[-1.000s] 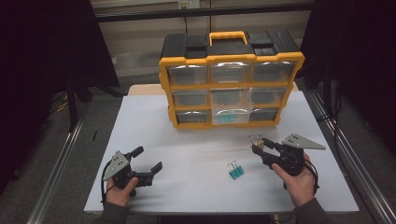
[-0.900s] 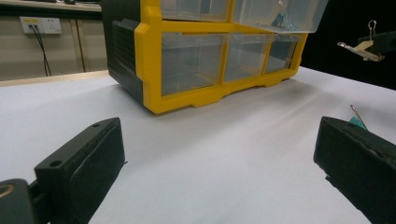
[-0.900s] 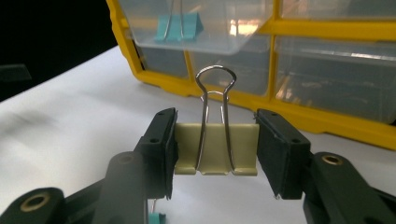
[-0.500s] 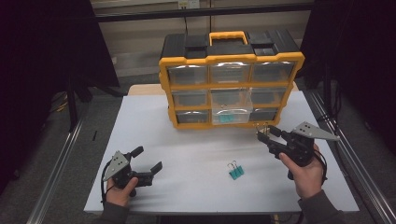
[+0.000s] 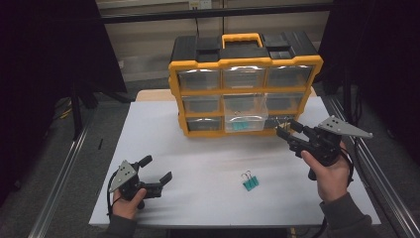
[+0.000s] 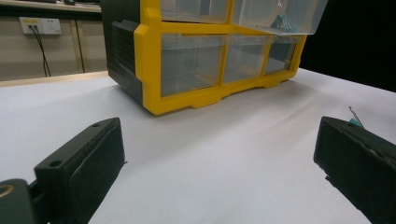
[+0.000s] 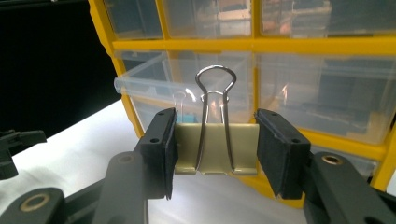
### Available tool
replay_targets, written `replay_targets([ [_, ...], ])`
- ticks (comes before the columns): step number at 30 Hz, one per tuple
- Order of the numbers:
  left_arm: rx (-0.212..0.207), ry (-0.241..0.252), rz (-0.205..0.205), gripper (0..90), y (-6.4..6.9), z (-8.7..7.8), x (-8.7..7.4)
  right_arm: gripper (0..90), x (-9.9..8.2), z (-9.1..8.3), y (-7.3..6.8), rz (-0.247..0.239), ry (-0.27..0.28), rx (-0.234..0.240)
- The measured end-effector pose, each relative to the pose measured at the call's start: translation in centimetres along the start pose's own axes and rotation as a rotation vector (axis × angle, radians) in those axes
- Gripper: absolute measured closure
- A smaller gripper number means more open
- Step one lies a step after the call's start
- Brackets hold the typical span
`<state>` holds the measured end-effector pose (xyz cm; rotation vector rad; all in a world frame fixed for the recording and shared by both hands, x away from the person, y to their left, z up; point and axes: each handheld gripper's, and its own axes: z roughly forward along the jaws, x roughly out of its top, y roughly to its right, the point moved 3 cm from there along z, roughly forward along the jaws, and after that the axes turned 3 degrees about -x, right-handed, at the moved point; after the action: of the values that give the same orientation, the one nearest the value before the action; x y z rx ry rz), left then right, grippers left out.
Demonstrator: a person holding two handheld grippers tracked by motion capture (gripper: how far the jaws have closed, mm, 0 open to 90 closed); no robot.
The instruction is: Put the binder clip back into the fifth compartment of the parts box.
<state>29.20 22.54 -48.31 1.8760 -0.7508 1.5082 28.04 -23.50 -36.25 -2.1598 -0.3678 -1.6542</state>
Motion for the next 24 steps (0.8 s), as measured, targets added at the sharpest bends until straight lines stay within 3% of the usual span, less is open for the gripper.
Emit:
replay_targets([
  [11,0.0,0.003,-0.002,1.9,0.0,0.0,0.0,50.4,2.9,0.5,-0.4,-0.023,0.043,-0.007],
  [24,-0.001,0.005,-0.002,1.9,0.0,0.0,0.0,50.4,5.1,3.3,-1.6,-0.057,0.044,-0.003],
])
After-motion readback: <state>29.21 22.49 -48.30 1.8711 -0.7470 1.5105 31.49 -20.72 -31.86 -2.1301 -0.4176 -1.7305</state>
